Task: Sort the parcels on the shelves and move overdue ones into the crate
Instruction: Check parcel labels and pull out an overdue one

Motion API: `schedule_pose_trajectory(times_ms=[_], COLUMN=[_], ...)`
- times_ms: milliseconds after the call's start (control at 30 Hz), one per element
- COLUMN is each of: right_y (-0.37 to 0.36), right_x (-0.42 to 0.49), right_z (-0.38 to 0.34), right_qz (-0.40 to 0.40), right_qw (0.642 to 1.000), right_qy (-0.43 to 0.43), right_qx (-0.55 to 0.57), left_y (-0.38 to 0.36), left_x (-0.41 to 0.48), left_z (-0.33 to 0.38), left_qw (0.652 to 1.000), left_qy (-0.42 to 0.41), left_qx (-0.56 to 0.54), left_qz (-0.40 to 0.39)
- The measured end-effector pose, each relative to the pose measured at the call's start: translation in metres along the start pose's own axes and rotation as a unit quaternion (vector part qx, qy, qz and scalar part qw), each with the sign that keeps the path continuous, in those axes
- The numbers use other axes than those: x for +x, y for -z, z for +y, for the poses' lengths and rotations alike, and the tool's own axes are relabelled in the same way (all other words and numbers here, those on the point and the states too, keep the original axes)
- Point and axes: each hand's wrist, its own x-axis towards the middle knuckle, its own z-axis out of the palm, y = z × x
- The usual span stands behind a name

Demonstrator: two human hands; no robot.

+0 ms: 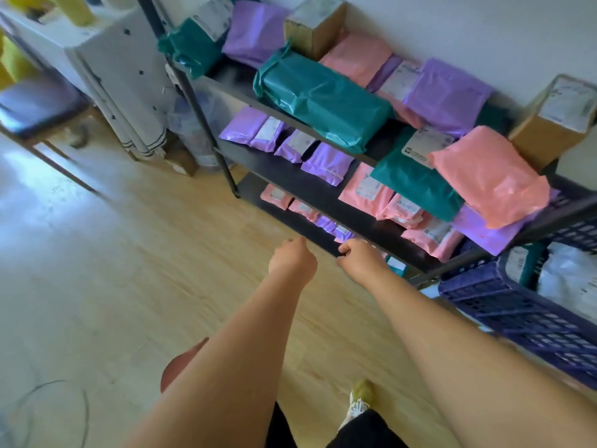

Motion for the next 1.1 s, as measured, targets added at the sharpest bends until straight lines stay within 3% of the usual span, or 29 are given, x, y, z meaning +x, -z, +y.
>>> schedule_pose_trajectory(times_ms=[300, 600, 867, 1100], right_y=[-0.062, -0.056, -0.062, -0.076], right_x=[0.035, 0.098, 0.195, 0.251], right_z=[-0.079, -0.078, -0.076, -0.067], right_qz=[0.011, 0.036, 0.050, 0.069], right_qw=[0.997, 0.992, 0.994, 0.992], right_qy=[-0.072, -0.111, -0.091, -0.096], right_qx=[0.020, 0.037, 0.038, 0.047], left_y=[0.056, 0.071, 0.062, 0.045], left_x=[0.083, 0.151, 0.236, 0.302], left_z=[-0.074, -0.067, -0.049, -0.049], left_qw=[0.997, 0.991, 0.989, 0.990], left_qy=[-0.057, -0.123, -0.150, -0.142], left_qx=[0.051, 0.040, 0.006, 0.009], left_qz=[-0.023, -0.031, 0.011, -0.002])
